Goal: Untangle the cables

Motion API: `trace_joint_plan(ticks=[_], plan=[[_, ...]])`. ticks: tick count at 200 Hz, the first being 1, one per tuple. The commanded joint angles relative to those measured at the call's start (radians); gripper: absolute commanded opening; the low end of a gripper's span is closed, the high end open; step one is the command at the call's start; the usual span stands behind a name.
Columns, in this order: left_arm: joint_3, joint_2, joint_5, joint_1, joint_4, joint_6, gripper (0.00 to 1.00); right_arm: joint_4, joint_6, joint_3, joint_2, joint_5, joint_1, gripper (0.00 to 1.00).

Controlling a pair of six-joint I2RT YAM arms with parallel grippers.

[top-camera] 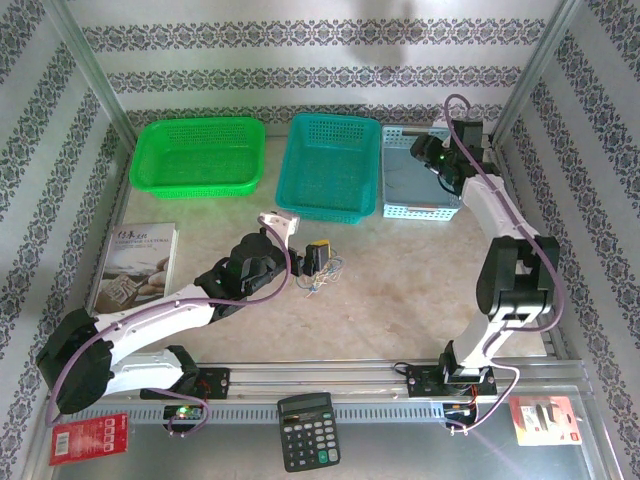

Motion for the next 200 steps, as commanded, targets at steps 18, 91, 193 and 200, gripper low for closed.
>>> trace_joint_plan(ticks=[18,91,193,200], plan=[[-0.006,-0.020,-0.042,-0.015,-0.014,-0.065,1.00,0.043,0.006,-0.084,-0.156,-0.074,0.043,0.63],[-0.066,-0.090,-0.131,-0.013,-0.087,-0.146,1.00,0.045,-0.052,-0.333,-0.359,-0.107,0.223,0.69],[-0.127,-0.149,-0.106,0.081,-0.342,-0.472,1.00,0.031,-0.015,-0.622,-0.458,0.063,0.734,0.68],[-0.134,-0.149,-0.084,0.089,-0.338,-0.491,1.00,0.042,0.000,-0.629,-0.451,0.069,0.752,0.68]])
